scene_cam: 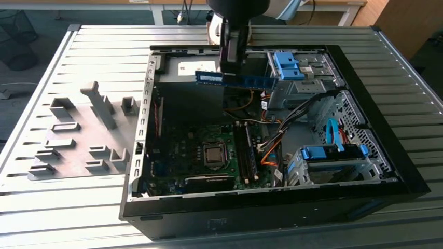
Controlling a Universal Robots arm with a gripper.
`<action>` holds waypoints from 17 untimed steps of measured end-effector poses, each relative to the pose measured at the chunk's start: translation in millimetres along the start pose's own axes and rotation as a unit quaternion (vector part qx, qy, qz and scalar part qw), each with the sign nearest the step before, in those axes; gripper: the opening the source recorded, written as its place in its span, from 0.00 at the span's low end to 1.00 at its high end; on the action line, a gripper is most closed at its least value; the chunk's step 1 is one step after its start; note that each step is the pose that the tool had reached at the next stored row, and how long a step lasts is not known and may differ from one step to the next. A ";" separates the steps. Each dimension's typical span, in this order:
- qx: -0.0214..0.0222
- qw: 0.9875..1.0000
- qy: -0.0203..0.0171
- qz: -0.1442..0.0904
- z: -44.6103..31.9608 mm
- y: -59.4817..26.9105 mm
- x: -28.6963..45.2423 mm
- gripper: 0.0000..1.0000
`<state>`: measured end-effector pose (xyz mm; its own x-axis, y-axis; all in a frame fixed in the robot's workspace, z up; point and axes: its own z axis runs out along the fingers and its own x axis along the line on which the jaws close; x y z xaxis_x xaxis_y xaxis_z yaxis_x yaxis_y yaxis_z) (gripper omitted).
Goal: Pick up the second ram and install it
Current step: 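Insert the second ram into the second slot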
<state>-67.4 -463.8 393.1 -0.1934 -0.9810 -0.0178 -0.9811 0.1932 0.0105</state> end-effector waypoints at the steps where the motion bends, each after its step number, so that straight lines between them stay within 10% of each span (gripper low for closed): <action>1: 0.000 1.000 0.000 0.004 0.0 0.0 0.0 0.14; 17: 0.002 0.996 0.000 0.086 0.2 0.0 0.0 0.14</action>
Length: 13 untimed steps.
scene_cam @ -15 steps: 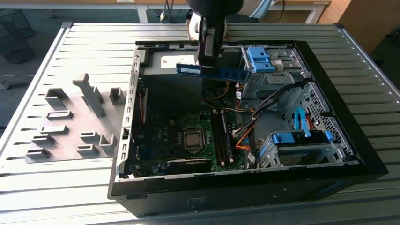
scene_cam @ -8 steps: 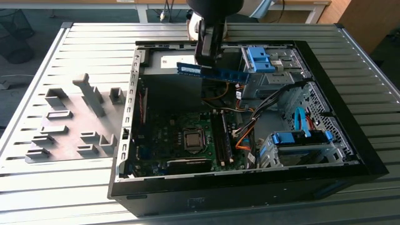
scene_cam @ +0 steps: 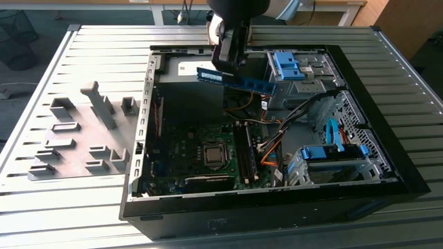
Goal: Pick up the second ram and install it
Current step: 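Insert the second ram into the second slot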
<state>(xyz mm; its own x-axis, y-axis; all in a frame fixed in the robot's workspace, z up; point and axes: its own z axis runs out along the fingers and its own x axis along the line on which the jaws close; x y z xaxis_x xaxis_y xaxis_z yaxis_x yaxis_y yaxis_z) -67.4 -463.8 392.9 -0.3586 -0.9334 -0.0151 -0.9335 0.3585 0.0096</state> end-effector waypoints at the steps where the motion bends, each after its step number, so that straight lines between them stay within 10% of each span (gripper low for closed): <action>1: 0.000 1.000 0.000 0.006 0.0 0.0 0.0 0.14; 13: 0.001 1.000 0.000 0.027 0.1 0.0 0.0 0.14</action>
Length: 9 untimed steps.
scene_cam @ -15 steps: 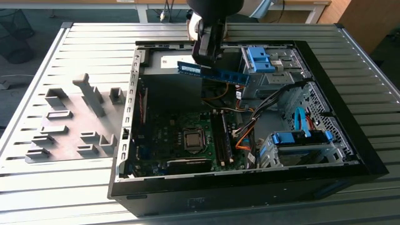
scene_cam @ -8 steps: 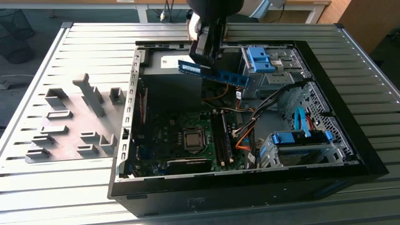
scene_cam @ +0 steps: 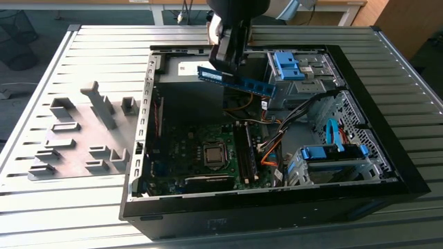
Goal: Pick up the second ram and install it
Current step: 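Insert the second ram into the second slot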
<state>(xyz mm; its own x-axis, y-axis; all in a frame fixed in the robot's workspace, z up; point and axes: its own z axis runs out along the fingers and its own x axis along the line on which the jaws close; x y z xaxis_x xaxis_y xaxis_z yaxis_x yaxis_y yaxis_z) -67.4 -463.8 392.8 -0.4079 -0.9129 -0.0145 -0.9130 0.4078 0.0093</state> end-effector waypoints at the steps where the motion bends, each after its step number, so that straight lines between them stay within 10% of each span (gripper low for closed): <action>1: 0.000 1.000 0.000 0.004 0.0 0.0 0.0 0.14; 9: 0.001 0.999 0.000 0.044 0.0 0.0 0.0 0.14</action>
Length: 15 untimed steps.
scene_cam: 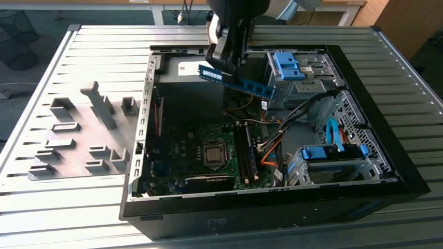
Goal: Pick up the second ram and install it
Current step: 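Insert the second ram into the second slot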
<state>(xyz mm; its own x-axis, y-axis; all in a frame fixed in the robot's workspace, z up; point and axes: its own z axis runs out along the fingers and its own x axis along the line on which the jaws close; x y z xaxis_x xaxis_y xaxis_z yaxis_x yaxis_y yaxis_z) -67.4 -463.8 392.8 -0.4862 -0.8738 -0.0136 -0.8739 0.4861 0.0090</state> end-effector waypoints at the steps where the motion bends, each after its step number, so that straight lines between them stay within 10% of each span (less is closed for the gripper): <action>1: 0.000 1.000 0.000 0.005 0.0 0.0 0.0 0.14; 15: 0.002 0.997 0.000 0.072 0.2 0.0 0.0 0.14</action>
<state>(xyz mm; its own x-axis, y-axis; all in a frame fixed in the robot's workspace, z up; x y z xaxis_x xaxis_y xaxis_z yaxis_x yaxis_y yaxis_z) -67.4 -463.8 392.6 -0.6065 -0.7950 -0.0116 -0.7951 0.6065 0.0076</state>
